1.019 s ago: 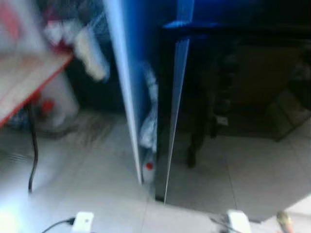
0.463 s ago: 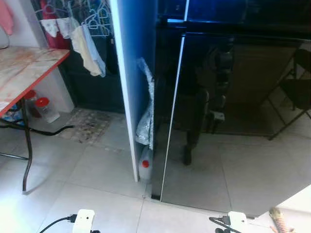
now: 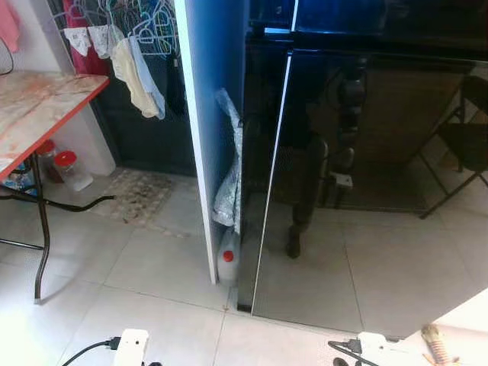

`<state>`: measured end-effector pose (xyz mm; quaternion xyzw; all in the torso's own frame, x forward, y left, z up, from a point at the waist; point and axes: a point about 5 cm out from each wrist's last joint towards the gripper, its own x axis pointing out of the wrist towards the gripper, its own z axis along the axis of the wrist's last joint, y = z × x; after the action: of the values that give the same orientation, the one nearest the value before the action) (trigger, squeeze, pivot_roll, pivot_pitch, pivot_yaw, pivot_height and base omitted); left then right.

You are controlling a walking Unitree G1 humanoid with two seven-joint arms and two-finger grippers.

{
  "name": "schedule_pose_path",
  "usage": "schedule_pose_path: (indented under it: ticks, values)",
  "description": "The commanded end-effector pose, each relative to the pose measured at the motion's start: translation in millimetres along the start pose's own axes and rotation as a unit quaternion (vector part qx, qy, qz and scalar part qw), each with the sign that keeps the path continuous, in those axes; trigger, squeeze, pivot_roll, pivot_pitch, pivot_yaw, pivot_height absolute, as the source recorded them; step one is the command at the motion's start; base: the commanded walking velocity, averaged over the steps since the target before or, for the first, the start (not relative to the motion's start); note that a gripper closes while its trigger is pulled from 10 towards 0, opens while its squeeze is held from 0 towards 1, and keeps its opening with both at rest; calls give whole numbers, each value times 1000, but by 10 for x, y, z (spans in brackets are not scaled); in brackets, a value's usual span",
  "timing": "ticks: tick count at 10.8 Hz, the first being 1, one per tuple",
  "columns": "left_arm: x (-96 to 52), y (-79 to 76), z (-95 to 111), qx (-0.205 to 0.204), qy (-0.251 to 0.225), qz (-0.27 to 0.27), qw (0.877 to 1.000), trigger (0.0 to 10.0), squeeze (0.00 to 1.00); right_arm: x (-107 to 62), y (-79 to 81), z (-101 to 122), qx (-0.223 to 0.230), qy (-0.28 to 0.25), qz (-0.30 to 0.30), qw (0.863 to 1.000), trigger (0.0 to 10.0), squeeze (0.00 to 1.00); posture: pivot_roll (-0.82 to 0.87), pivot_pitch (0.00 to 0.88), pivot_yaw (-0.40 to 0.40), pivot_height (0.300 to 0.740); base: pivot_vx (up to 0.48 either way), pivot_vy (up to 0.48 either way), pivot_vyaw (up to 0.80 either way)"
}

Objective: Restocking fridge

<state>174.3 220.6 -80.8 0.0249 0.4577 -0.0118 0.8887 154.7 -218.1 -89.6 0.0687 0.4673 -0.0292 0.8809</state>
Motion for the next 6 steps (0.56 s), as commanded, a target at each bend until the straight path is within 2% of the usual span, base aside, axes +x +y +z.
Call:
schedule_pose_path:
  ticks: [1,2,3,4,6]
  values:
    - [-8,12,-46,-3,12,1,1000,10000,1000,-1,-7,-3,11,1,-2,1000,10000,1000,30,46,-20,740,0,0,0]
    - [-8,16,-45,-2,13,4,1000,10000,1000,-1,-6,-2,10,1,-2,1000,10000,1000,29,47,-20,740,0,0,0]
    - [-8,15,-43,-1,12,5,1000,10000,0,-1,-9,0,9,0,-3,1000,10000,996,30,47,-21,740,0,0,0]
    - [-9,21,-47,-8,10,12,1000,10000,0,-1,-12,0,6,1,-4,1000,10000,0,30,48,-22,740,0,0,0]
    - [-10,25,-60,-18,15,16,1000,10000,0,-1,-9,0,8,0,-3,1000,10000,0,29,48,-21,740,0,0,0]
